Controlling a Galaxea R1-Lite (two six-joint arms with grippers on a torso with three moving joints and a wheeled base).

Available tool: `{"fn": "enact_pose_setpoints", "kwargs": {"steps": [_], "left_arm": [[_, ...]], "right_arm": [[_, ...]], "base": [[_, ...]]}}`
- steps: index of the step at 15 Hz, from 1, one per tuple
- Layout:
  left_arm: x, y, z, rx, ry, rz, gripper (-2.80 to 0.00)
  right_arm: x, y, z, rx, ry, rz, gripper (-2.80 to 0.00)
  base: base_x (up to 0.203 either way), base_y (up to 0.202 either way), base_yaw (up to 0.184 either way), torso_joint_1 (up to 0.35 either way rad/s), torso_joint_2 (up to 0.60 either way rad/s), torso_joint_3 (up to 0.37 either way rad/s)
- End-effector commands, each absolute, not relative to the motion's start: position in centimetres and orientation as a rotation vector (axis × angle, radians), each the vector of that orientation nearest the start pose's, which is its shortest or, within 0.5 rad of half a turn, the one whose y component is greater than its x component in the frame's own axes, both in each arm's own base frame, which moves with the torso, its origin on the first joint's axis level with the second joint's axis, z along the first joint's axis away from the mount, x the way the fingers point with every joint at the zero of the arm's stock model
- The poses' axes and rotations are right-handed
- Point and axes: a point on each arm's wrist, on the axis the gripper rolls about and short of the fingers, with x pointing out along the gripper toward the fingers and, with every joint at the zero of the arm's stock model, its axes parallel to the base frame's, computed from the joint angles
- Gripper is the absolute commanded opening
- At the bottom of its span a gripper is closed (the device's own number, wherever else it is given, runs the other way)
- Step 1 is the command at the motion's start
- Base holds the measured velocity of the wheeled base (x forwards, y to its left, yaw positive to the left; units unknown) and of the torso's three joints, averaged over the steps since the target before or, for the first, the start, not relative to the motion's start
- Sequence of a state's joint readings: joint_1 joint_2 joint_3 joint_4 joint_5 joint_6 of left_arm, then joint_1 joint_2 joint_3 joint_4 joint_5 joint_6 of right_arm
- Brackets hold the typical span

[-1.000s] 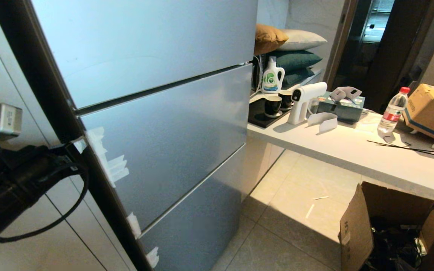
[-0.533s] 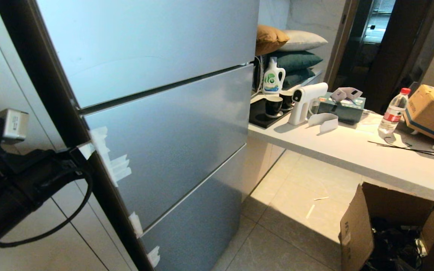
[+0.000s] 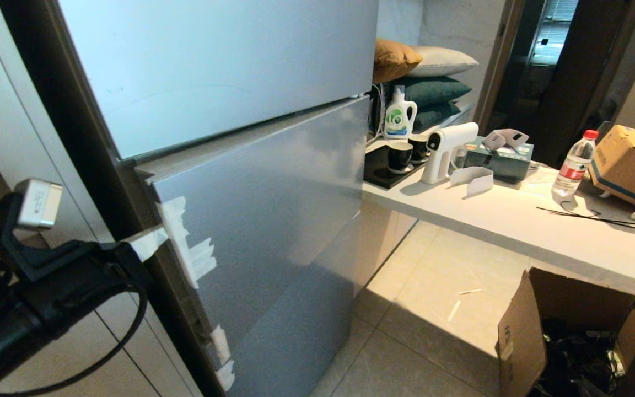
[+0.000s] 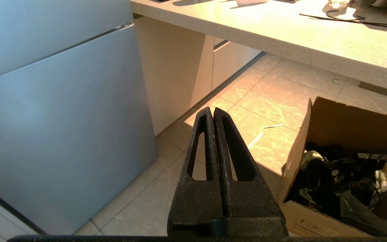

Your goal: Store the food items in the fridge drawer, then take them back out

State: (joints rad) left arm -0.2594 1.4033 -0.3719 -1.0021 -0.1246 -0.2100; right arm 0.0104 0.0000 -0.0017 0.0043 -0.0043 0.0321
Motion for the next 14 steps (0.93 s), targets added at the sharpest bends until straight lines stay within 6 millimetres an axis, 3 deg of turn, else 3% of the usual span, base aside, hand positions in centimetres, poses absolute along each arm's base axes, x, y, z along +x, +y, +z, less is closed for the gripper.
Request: {"fn": "enact_pose_setpoints", "kwargs": {"steps": [1, 6, 9, 14], "left_arm": [[18.6, -6.5, 17.9, -0.205, 0.082, -0.464, -2.80], [14.6, -8.8, 19.0, -0.312, 0.065, -0.694, -2.80], [12.1, -8.7, 19.5, -0.430, 0.073, -0.798, -2.80], [13.3, -8.4, 18.8, -0.393, 0.077, -0.649, -2.80]], "right_arm": [[-2.3, 0.0, 7.5, 0.032, 0.005, 0.006, -2.80], [-2.3, 0.0, 7.5, 0.032, 0.005, 0.006, -2.80], [-2.3, 0.0, 7.5, 0.032, 0.005, 0.006, -2.80], [-2.3, 0.0, 7.5, 0.032, 0.005, 0.006, -2.80]], "base": [[0.000, 0.000, 0.000, 0.000, 0.00, 0.000], [0.000, 0.000, 0.000, 0.000, 0.00, 0.000], [0.000, 0.000, 0.000, 0.000, 0.00, 0.000], [0.000, 0.000, 0.000, 0.000, 0.00, 0.000]]}}
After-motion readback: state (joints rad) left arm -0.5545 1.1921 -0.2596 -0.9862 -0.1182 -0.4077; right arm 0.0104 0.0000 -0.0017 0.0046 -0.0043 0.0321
